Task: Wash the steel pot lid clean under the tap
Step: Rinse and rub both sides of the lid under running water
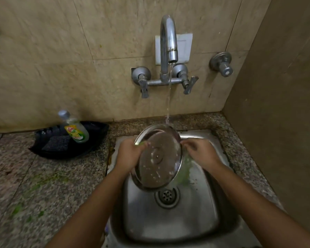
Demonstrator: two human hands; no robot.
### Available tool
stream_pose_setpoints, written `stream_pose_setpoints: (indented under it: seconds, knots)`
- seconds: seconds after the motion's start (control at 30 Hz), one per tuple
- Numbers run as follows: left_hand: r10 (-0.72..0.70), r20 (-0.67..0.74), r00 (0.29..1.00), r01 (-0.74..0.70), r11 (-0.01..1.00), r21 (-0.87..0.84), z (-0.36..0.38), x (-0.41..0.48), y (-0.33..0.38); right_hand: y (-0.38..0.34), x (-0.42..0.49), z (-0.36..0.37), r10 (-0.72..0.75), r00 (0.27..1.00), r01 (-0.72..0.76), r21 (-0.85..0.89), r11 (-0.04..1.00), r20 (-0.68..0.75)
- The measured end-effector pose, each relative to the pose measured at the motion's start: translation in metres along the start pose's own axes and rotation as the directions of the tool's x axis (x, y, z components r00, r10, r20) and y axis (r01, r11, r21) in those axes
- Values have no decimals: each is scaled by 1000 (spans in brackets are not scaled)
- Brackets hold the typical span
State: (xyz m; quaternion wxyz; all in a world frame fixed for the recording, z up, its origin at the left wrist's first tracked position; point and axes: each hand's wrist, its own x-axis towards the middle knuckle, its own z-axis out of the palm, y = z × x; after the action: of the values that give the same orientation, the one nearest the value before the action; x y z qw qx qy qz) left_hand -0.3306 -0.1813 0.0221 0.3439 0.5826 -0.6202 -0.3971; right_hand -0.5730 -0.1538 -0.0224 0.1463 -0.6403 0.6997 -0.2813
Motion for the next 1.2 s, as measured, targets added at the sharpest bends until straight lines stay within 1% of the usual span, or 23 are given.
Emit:
stream_pose_setpoints:
  seconds: [0.03, 0.1, 0.13, 0.17, 0.23, 0.33, 0.47, 0.53, 0.57, 0.63, 0.67, 0.7, 0.73, 0.8, 0.83, 0.87, 0.9, 0.97, 1.03, 1.1, 1.13, 1.17, 1.2]
  knots:
    - [35, 22, 999, -37, 996, 81, -1, -1, 4, -4, 4, 1, 41, 998, -37, 87, 996, -46]
    - [76, 53, 996, -84, 983, 164, -3, 0, 5, -14, 10, 2, 103, 988, -73, 246, 967, -113]
    - [79, 51, 996, -86, 984, 156, -5, 2, 3, -19, 15, 2, 120, 984, -76, 303, 950, -131]
    - [66, 43, 997, -70, 992, 106, -7, 4, 1, -23, 19, 2, 116, 984, -64, 343, 937, -132]
    - [21, 27, 999, -20, 998, -54, -9, 9, -3, -31, 29, 3, 56, 993, -15, 372, 928, -99]
    - [-46, 38, 998, 54, 971, -232, -9, 12, -1, -44, 46, 4, -43, 997, 58, 308, 950, -56]
    - [-91, 103, 991, 126, 903, -411, -1, 16, 7, -66, 68, 5, -201, 979, 201, 16, 979, -23]
    - [-70, 127, 989, 116, 908, -403, 1, 21, 10, -78, 74, 3, -342, 939, 345, -87, 935, 39]
    - [-51, 141, 989, 101, 924, -369, 3, 23, 13, -83, 75, 2, -417, 903, 427, -101, 899, 105]
    - [-10, 168, 986, 58, 958, -281, 6, 25, 14, -90, 76, -1, -532, 809, 565, -82, 821, 250]
    - [4, 181, 983, 44, 964, -262, 8, 25, 14, -90, 76, -4, -545, 783, 582, -45, 812, 299]
    - [0, 183, 983, 49, 963, -265, 8, 25, 13, -86, 77, -7, -517, 795, 539, 19, 842, 318]
    - [-20, 174, 984, 70, 955, -290, 8, 24, 11, -80, 77, -11, -459, 836, 448, 109, 887, 302]
    - [-82, 137, 987, 132, 902, -410, 5, 21, 5, -59, 77, -16, -278, 945, 223, 282, 933, 174]
    - [-121, 137, 983, 173, 858, -484, 3, 20, 2, -49, 77, -17, -181, 980, 144, 324, 935, 88]
    - [-160, 159, 974, 222, 812, -540, 1, 19, -1, -42, 78, -16, -109, 994, 99, 322, 942, 15]
    - [-189, 213, 959, 279, 775, -568, 0, 19, -2, -38, 79, -15, -69, 997, 75, 275, 958, -33]
    - [-229, 367, 902, 406, 740, -536, -2, 21, 4, -44, 81, -13, -72, 997, 75, 124, 990, -24]
    - [-226, 459, 859, 443, 777, -448, -3, 28, 13, -61, 81, -15, -192, 978, 192, 11, 981, 86]
    - [-180, 475, 861, 406, 806, -431, -3, 34, 21, -80, 82, -14, -360, 912, 373, -35, 927, 195]
    - [-169, 469, 867, 397, 803, -445, -2, 36, 22, -86, 83, -13, -410, 886, 426, -34, 904, 218]
    - [-163, 450, 878, 384, 802, -459, -1, 37, 22, -90, 85, -14, -421, 880, 434, -12, 901, 221]
    - [-154, 425, 892, 362, 806, -468, -1, 36, 22, -89, 88, -16, -395, 893, 398, 29, 917, 218]
